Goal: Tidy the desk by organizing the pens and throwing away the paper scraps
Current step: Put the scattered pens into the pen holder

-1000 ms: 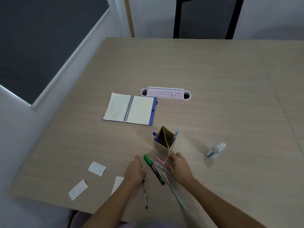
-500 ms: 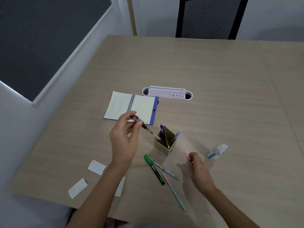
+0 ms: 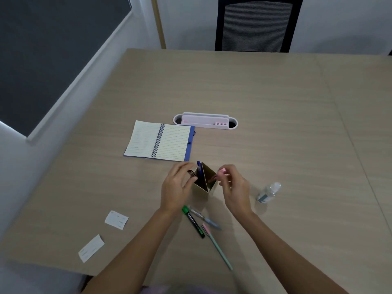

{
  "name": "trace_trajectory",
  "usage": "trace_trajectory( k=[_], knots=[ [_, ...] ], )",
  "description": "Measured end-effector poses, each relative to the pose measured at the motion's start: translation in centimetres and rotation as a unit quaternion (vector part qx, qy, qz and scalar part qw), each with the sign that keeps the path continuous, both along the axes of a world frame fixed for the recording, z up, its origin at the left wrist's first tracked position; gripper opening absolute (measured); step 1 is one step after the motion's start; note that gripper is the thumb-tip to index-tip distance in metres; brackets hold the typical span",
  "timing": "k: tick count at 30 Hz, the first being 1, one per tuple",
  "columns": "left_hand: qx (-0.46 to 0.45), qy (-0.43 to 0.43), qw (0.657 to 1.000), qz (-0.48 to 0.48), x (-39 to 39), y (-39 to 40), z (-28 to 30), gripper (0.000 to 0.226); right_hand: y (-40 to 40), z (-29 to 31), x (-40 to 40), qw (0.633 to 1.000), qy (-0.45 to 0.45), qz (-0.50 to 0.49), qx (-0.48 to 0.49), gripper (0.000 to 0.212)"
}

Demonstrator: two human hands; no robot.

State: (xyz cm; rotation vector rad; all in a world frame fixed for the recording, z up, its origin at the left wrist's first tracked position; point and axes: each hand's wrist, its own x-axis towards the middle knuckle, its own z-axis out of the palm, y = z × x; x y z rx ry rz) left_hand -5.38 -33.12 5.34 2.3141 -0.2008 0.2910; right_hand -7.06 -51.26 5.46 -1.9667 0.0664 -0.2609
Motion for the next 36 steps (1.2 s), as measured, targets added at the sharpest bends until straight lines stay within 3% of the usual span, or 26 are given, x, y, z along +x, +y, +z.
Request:
trace_trajectory(
  k=[5, 9, 11, 14, 19, 24, 28, 30, 32, 36],
  knots=[
    [0.003, 0.097, 0.991, 0.090, -1.5, 1.3, -3.0, 0.056, 0.2, -2.2, -0.4, 0.998, 0.026, 0.005, -0.048, 0.016],
    [0.059, 0.238, 0.962, 0.121, -1.9, 1.1, -5.6, 0.048, -0.1, -3.8, -2.4, 0.996, 0.050, -0.032, -0.060, 0.019],
    [0.102, 0.321, 0.932, 0.134, -2.0, 1.0, -6.6, 0.042, 0.3, -5.0, -3.6, 0.992, 0.070, 0.017, -0.105, 0.007],
    [0.111, 0.345, 0.919, 0.155, -2.3, 1.1, -7.5, 0.030, 1.6, -6.6, -4.6, 0.975, 0.130, 0.098, -0.153, 0.005],
    [0.082, 0.361, 0.910, 0.187, -2.7, 3.0, -7.6, 0.030, 4.1, -8.5, -3.2, 0.917, 0.198, 0.212, -0.272, 0.028],
    [-0.046, 0.277, 0.935, 0.215, -4.1, 5.5, -4.3, 0.033, 4.2, -9.4, -2.3, 0.868, 0.203, 0.247, -0.380, 0.029],
    [-0.215, 0.123, 0.952, 0.180, -4.1, 5.9, 1.7, 0.035, 1.2, -8.9, -3.6, 0.876, 0.194, 0.222, -0.381, 0.024],
    [-0.284, 0.035, 0.947, 0.145, -3.8, 5.4, 4.8, 0.035, -1.2, -8.0, -4.7, 0.899, 0.191, 0.192, -0.343, 0.014],
    [-0.304, -0.029, 0.946, 0.111, -3.3, 4.5, 7.0, 0.031, -3.2, -6.4, -5.8, 0.942, 0.184, 0.135, -0.245, 0.008],
    [-0.255, -0.075, 0.961, 0.074, -1.6, 1.7, 7.3, 0.021, -4.6, -2.7, -5.8, 0.989, 0.130, 0.013, -0.068, 0.028]
  ],
)
